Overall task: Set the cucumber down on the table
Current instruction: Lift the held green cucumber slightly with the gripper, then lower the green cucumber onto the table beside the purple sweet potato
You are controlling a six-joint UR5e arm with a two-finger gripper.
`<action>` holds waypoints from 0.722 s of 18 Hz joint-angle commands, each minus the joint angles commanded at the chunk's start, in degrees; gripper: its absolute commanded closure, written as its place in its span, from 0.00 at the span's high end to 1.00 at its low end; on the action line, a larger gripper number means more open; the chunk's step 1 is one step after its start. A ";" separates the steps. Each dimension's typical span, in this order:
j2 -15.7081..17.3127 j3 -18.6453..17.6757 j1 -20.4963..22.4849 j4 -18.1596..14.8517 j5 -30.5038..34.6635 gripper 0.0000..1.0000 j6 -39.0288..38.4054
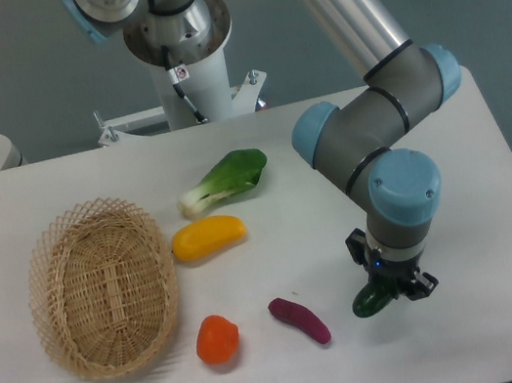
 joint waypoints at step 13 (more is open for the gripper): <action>0.88 -7.56 -1.05 5.19 0.70 0.11 -18.09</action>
